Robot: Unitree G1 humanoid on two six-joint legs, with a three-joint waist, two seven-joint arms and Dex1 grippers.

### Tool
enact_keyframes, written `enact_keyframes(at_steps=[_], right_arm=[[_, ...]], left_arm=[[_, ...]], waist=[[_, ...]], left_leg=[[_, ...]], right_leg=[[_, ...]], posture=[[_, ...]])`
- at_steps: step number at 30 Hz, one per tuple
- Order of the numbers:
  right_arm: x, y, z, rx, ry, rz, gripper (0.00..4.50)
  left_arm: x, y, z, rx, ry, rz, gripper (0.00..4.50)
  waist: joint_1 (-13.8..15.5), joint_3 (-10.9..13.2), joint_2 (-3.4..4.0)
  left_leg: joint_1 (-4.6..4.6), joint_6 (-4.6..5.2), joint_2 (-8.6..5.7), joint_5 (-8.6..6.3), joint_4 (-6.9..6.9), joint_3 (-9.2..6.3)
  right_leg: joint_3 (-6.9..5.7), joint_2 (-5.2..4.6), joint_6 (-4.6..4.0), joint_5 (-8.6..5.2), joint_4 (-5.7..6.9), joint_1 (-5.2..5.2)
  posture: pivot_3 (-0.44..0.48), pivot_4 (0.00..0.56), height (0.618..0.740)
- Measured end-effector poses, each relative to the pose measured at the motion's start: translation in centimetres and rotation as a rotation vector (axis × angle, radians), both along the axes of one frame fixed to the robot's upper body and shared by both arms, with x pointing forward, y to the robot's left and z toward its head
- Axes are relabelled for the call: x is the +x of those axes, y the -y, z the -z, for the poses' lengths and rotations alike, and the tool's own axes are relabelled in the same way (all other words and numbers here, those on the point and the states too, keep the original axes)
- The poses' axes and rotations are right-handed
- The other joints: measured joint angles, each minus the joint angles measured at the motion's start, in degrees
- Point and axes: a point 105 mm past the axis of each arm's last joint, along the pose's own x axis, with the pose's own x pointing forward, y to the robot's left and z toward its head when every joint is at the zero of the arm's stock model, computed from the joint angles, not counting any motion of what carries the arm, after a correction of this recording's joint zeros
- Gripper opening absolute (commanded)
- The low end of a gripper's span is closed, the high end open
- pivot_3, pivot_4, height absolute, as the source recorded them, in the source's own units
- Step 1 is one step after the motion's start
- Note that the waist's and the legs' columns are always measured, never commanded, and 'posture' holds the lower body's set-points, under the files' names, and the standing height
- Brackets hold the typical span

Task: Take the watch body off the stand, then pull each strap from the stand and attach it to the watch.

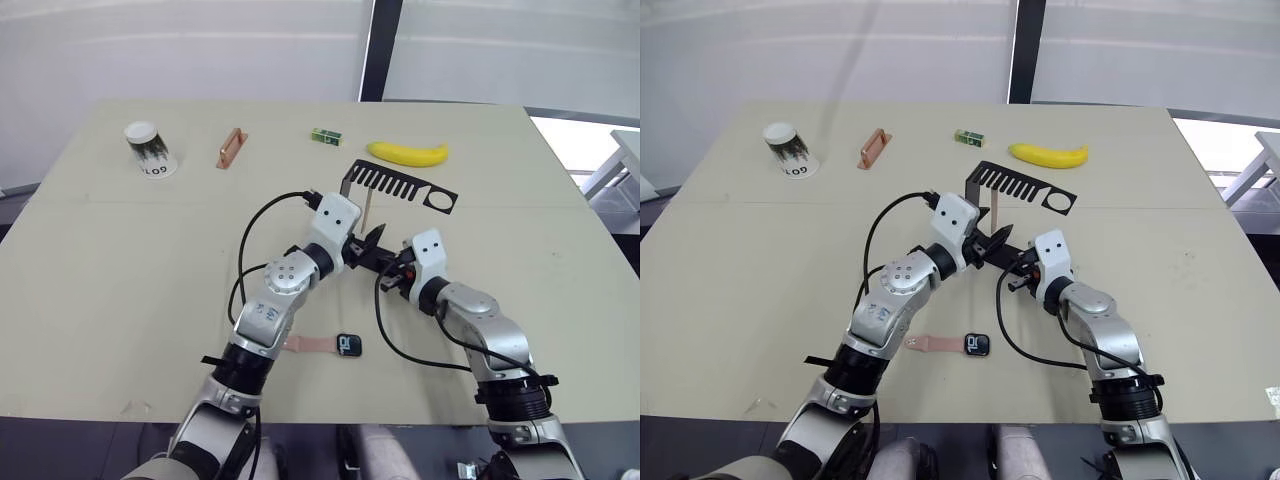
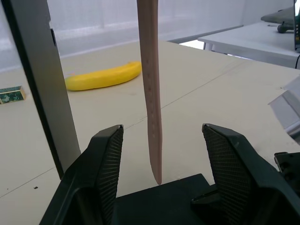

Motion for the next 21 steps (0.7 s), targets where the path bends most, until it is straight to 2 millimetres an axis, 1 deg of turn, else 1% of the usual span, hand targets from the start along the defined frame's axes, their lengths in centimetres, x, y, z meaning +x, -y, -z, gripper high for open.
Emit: enact_keyframes(at_steps=[5,7,8,10,11,12,13,17,21], right_arm=[[-0.1,-0.1,0.0,-0.002,-0.007,-0.003,0.0],[-0.1,-0.1,0.0,-0.002,-0.007,-0.004,0.0],[-0.1,-0.1,0.0,-0.003,-0.007,-0.004,0.0],[-0.1,-0.1,0.0,-0.003,-0.009,-0.003,0.0],[-0.2,-0.1,0.0,-0.003,-0.008,-0.004,0.0],[-0.2,-0.1,0.0,-0.003,-0.009,-0.004,0.0],[-0.2,-0.1,0.0,-0.003,-0.01,-0.004,0.0],[-0.2,-0.1,0.0,-0.003,-0.014,-0.003,0.0],[-0.2,-0.1,-0.1,-0.003,-0.016,-0.003,0.0]], left_arm=[[0.3,0.4,-0.3,-0.013,0.016,-0.014,2.92],[0.4,0.5,-0.2,-0.012,0.015,-0.022,2.4],[0.5,0.4,-0.2,-0.011,0.018,-0.026,2.25],[0.8,0.4,-0.3,-0.013,0.023,-0.032,1.35],[0.8,0.5,-0.5,-0.013,0.035,-0.031,0.96],[0.9,0.6,-0.7,-0.015,0.047,-0.029,0.42],[0.9,0.6,-0.9,-0.017,0.059,-0.028,0.02],[0.9,0.8,-0.9,-0.028,0.07,-0.019,0.02],[0.6,1.1,-1.5,-0.048,0.091,0.003,0.02]], waist=[[0.03,0.0,-0.01],[0.01,0.0,-0.01],[0.01,0.0,-0.01],[0.06,0.0,-0.01],[0.07,0.0,-0.01],[0.08,0.0,-0.01],[0.08,0.0,-0.01],[0.08,0.0,-0.01],[0.11,0.0,-0.01]], left_leg=[[0.01,0.0,0.0,0.0,0.0,0.0],[0.01,0.0,0.0,0.0,-0.01,0.0],[0.01,0.0,0.01,0.0,-0.01,-0.01],[0.0,0.0,0.0,0.0,-0.01,0.0],[0.0,0.0,0.0,0.0,-0.01,0.0],[0.0,0.0,0.0,0.0,-0.01,-0.01],[0.0,0.0,0.0,0.0,-0.01,-0.01],[0.0,0.0,0.0,0.0,-0.01,-0.01],[-0.01,0.0,0.0,0.0,-0.01,-0.01]], right_leg=[[0.0,0.0,0.0,0.0,0.0,0.0],[0.0,0.0,0.0,0.0,0.0,0.0],[0.0,0.0,0.0,0.0,0.0,0.0],[0.0,0.0,0.0,0.0,0.0,0.0],[-0.01,0.0,0.0,0.0,-0.01,0.0],[-0.01,0.0,0.0,0.0,-0.01,0.0],[-0.01,0.0,0.0,0.0,0.0,0.0],[-0.01,0.0,0.0,0.0,-0.01,0.0],[-0.01,-0.01,0.0,0.0,-0.01,0.0]], posture=[[0.0,0.15,0.74],[0.0,0.15,0.74],[0.0,0.15,0.74],[0.0,0.15,0.74],[0.0,0.15,0.74],[0.0,0.15,0.74],[0.0,0.15,0.74],[0.0,0.15,0.74],[0.0,0.15,0.74]])
